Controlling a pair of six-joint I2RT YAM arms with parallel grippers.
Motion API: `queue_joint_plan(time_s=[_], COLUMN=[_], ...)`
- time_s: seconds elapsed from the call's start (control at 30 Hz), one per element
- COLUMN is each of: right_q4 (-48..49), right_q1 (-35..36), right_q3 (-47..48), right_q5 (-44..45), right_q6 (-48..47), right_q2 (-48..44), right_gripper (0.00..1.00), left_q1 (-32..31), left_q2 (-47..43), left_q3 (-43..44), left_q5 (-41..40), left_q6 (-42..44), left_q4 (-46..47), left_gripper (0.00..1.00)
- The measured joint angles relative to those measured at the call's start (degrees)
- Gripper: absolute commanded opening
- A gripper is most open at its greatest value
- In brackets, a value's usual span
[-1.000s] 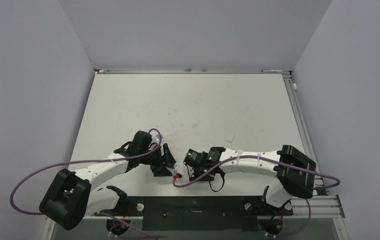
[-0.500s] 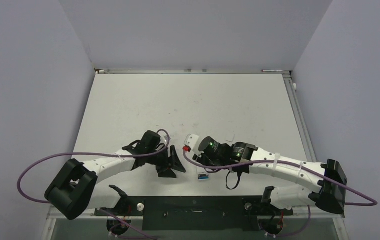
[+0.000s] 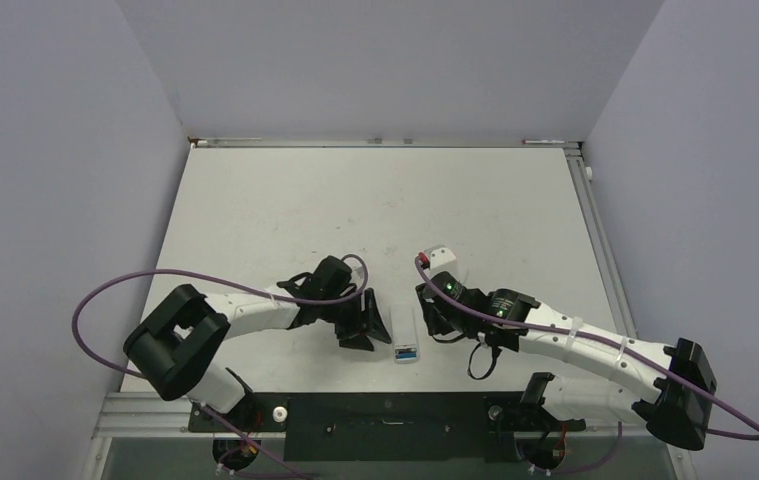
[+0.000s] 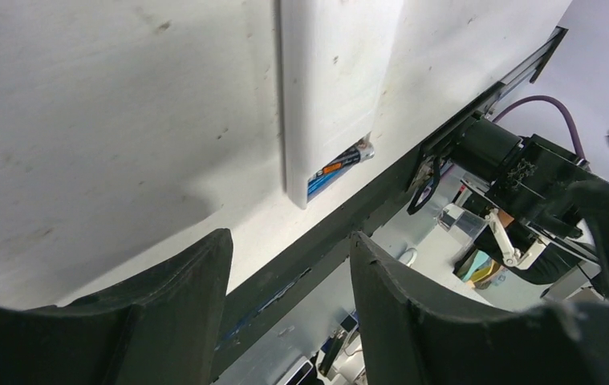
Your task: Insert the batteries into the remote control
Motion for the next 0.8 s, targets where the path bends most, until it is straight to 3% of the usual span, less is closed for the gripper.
queue_joint_plan(time_s=[0.37,0.8], right_q4=[5.22,11.56], right_q1=[-1.01,-1.03], right_q3=[-6.82,-10.38], right_q5=[-6.58,-14.40], right_q6=[12.92,18.38], right_q2=[0.50,4.68], right_gripper=[0.30,0.24], left_q1=[-3.32,-4.63], left_q2=[5.68,8.15], left_q3=[3.45,3.45], left_q5=[-1.14,-1.33], left_q6=[-0.39,-1.53], left_q4=[1.92,4.85], left_gripper=[0.36,0.21])
